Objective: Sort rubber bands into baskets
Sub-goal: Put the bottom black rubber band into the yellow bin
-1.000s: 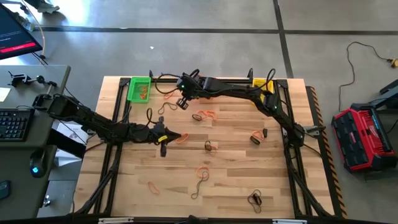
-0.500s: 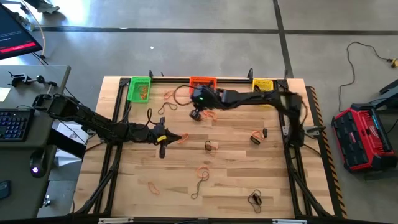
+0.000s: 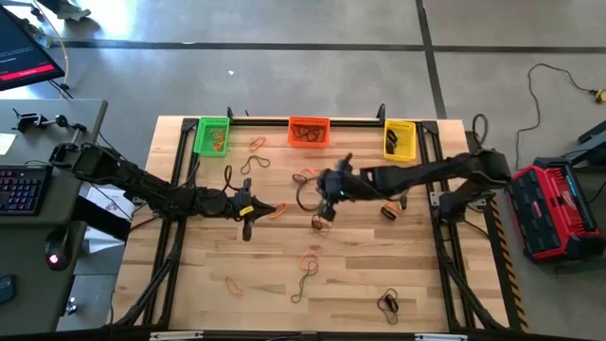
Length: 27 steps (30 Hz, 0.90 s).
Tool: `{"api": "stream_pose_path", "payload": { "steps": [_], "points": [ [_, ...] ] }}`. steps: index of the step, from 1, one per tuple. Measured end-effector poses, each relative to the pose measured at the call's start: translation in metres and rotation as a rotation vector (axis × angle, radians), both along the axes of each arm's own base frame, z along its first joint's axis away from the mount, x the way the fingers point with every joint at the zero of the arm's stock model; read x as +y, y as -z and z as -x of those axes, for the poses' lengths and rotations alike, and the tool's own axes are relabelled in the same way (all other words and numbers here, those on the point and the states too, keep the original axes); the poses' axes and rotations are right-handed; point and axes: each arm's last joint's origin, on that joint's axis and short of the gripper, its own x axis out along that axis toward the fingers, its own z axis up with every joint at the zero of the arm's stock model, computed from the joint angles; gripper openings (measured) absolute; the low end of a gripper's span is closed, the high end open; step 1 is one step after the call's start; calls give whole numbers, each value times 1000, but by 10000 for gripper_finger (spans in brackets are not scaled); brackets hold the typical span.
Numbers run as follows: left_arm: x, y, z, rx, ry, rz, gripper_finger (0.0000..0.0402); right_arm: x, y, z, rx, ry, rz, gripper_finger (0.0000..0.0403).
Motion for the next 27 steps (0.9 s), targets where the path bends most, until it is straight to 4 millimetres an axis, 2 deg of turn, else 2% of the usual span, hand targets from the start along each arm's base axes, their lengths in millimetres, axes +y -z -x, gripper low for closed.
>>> {"api": "stream_pose_path", "payload": {
  "steps": [7,17,27],
  "points": [
    [1,0,0,1,-5,-12,0,54,-11,28,66,-22,-144,0],
    [1,2,0,26,-5,-17,0,136,-3,75,265,10,-426,0],
    [1,2,0,28,-2,-32,0,195,-1,120,355,119,-626,0]
  ]
}}
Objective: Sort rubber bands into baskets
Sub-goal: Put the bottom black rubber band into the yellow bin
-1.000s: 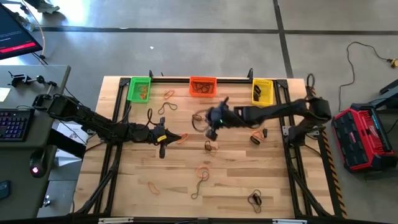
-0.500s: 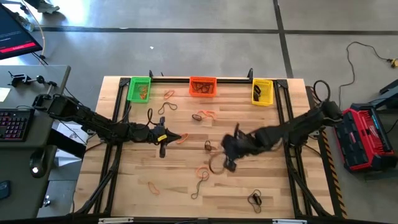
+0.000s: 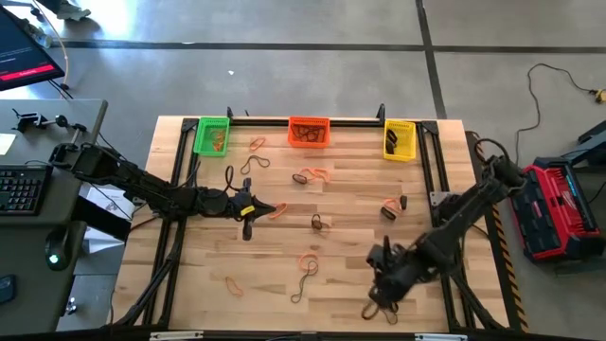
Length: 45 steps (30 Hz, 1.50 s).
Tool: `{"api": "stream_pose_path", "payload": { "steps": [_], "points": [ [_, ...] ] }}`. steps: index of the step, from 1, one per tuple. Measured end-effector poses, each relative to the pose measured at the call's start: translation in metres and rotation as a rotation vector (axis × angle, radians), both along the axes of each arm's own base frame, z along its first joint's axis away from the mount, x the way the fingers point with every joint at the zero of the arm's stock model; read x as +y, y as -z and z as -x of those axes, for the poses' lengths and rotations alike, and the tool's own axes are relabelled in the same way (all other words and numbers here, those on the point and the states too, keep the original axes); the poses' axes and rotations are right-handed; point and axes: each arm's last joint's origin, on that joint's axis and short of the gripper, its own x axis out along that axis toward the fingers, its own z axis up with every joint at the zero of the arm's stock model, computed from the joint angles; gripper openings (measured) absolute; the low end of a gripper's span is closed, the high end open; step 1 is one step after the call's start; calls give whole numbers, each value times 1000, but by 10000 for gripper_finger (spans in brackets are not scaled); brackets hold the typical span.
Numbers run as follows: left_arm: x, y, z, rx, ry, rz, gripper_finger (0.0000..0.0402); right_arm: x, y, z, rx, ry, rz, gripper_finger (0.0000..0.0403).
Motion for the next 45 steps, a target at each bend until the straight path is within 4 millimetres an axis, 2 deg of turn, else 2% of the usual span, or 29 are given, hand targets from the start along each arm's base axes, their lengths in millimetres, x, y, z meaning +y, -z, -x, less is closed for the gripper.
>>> {"api": "stream_pose_path", "payload": {
  "steps": [7,17,22,37,40,45],
  "points": [
    [0,2,1,21,-2,3,0,24,7,20,93,68,-68,5],
    [0,2,1,19,2,-13,0,38,42,17,305,96,-68,108],
    [0,2,1,20,2,-13,0,41,53,15,355,91,-60,128],
    [0,2,1,21,2,-14,0,48,84,9,394,6,22,120],
    [0,2,1,21,2,-14,0,48,84,9,392,-11,26,89],
    [0,2,1,22,2,-14,0,44,85,12,419,-35,71,11]
  ]
}}
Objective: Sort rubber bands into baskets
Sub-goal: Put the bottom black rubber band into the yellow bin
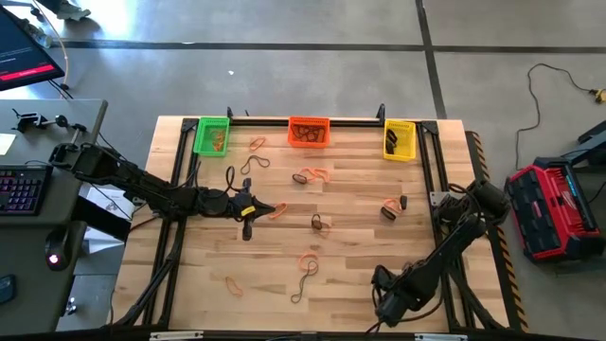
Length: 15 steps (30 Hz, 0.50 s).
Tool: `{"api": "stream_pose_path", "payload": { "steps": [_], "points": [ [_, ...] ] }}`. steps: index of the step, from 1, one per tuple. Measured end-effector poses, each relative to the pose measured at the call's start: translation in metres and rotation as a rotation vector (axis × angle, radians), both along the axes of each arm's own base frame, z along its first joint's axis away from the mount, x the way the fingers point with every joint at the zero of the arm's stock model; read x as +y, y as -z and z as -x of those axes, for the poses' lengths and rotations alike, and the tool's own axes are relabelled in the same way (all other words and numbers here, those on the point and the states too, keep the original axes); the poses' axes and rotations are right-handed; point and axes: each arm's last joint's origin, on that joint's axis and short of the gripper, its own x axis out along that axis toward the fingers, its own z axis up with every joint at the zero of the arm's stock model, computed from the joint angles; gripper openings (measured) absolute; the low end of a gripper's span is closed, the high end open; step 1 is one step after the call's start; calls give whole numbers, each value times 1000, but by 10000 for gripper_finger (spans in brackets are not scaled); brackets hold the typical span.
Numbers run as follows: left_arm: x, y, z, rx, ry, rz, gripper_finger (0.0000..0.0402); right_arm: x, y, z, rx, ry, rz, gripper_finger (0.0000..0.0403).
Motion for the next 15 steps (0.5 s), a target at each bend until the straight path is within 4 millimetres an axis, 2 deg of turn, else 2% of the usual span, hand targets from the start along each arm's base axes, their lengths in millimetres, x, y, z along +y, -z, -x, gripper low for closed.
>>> {"api": "stream_pose_path", "payload": {
  "steps": [6,9,15],
  "points": [
    [0,0,0,0,0,0,0,-5,-5,-1,25,-13,-8,7],
    [0,0,0,0,0,0,0,-7,-22,-7,-33,-23,-2,3],
    [0,0,0,-2,0,0,0,-23,-58,-11,-102,-5,101,2]
  ]
}}
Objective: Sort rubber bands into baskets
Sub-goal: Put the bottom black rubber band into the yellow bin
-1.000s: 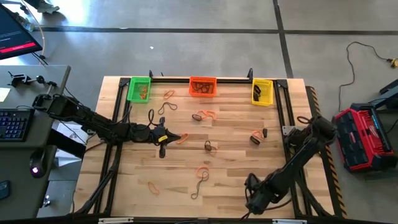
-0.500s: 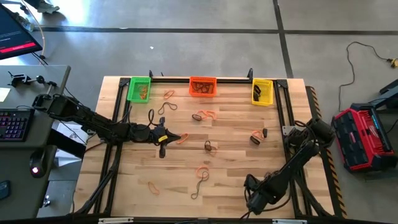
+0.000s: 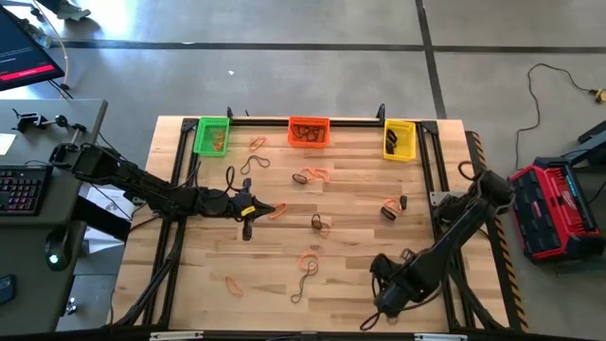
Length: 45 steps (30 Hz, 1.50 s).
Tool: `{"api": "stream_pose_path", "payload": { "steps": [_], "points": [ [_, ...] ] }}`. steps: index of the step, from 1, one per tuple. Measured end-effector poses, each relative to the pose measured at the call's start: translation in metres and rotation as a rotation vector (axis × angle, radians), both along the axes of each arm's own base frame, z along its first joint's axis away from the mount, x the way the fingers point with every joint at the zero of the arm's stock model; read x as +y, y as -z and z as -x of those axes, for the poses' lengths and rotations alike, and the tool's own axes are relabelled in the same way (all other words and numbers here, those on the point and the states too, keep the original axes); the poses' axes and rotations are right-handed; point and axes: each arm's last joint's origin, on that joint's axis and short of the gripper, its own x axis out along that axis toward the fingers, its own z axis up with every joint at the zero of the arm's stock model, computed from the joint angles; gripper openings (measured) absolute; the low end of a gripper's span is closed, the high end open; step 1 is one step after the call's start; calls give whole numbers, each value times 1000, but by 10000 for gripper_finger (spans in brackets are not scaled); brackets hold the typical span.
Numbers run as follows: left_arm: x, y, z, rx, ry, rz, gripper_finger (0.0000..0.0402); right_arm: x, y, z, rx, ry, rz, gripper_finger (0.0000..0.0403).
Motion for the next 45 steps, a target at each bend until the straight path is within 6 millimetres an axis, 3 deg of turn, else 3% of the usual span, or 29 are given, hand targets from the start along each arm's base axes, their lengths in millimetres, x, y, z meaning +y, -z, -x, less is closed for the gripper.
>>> {"api": "stream_pose_path", "payload": {
  "steps": [5,13,17,23,29,33,38,41,45],
  "points": [
    [0,0,0,1,-4,12,0,-1,1,-2,42,-2,-50,10],
    [0,1,0,12,-7,22,0,15,29,-2,87,-48,-60,92],
    [0,2,0,16,-7,21,0,21,44,-2,135,-100,-43,113],
    [0,2,1,17,-7,21,0,25,62,-3,196,-172,-29,98],
    [0,2,1,17,-7,21,0,25,68,-4,211,-213,-26,18],
    [0,2,1,17,-7,21,0,20,60,-8,195,-196,-38,12],
    [0,2,1,17,-7,21,0,2,34,-22,65,-204,1,3],
    [0,2,1,17,-7,21,0,-19,16,-27,0,-192,70,2],
    [0,2,1,17,-7,21,0,-62,-7,-31,-8,-124,218,2]
  ]
}}
